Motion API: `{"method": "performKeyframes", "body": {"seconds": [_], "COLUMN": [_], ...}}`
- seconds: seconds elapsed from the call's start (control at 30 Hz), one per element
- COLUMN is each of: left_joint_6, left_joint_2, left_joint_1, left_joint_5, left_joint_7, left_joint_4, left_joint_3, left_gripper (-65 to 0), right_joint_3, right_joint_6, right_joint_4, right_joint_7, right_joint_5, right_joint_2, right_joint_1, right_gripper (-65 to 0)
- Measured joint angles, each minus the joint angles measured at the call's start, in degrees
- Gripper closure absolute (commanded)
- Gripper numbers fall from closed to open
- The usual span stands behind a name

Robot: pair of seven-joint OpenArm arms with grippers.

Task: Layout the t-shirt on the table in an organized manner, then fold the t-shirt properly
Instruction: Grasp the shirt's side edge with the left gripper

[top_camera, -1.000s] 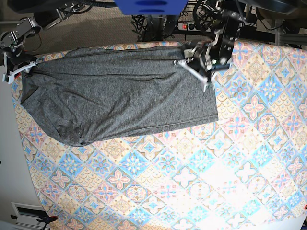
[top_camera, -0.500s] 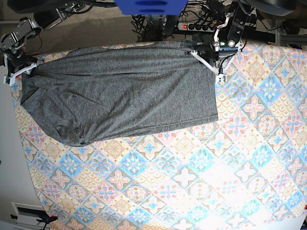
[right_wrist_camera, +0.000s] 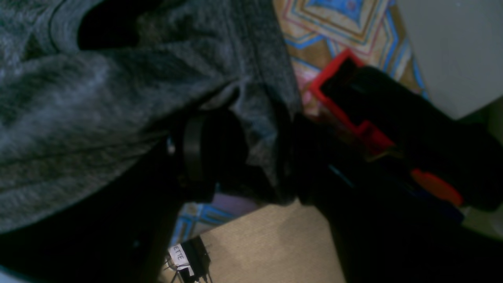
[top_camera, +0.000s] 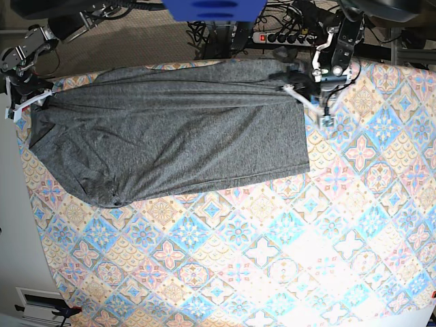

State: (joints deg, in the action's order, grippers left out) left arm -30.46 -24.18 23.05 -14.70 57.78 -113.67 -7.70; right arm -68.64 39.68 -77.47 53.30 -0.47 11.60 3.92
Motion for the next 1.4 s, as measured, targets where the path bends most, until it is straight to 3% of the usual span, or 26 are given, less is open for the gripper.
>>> {"method": "performKeyframes", "body": {"seconds": [0.27,0.4,0.57,0.63,0.83,0.9,0.97,1.07,1.1,1.4], "left_joint_6": [0.0,2.3,4.6,5.2,12.3,12.3,12.2,12.3,12.3,12.3], "left_joint_2": [0.5,0.8,1.2,0.8,1.2,1.8,2.8,5.9,6.2,6.0], "left_joint_1": [1.2,0.8,-0.3,-1.3,-3.0,-3.8,-4.8,-7.8,-8.8,-10.0], "left_joint_5": [0.7,0.7,0.0,-2.7,-14.4,-17.2,-18.1,-18.0,-18.4,-18.6], "left_joint_7": [-0.3,-0.4,0.0,-0.6,0.2,-0.8,0.1,-0.3,-0.1,0.3], "left_joint_4": [-5.3,-5.3,-5.2,-5.3,-5.4,-5.5,-5.4,-5.4,-5.4,-5.4], "left_joint_3": [0.1,0.3,7.7,9.6,15.7,15.9,16.0,16.1,16.1,16.0], "left_gripper": [-18.1,-18.1,-18.1,-18.0,-17.9,-17.7,-13.9,-1.3,0.0,0.0], "right_joint_3": [0.0,0.0,0.0,0.0,0.4,0.3,0.3,0.3,0.3,-0.1], "right_joint_6": [0.0,0.0,0.0,0.0,0.0,0.2,0.2,0.2,0.2,0.4], "right_joint_4": [0.0,0.0,0.0,0.0,0.1,0.2,0.2,0.2,0.2,-6.4], "right_joint_7": [0.0,0.0,0.0,0.3,1.1,1.5,1.5,1.3,1.4,1.4], "right_joint_5": [0.0,0.0,0.0,0.0,-0.2,-0.4,-0.7,-0.4,-0.5,-0.5], "right_joint_2": [0.0,0.0,0.0,0.0,-0.2,-0.3,-0.3,-0.2,-0.2,-0.3], "right_joint_1": [-0.1,-0.1,-0.1,-0.1,-2.2,-3.2,-4.2,-4.5,-4.4,-4.2], "right_gripper": [-29.3,-29.3,-29.3,-29.3,-29.3,-29.3,-29.3,-29.2,-29.2,-29.2]}}
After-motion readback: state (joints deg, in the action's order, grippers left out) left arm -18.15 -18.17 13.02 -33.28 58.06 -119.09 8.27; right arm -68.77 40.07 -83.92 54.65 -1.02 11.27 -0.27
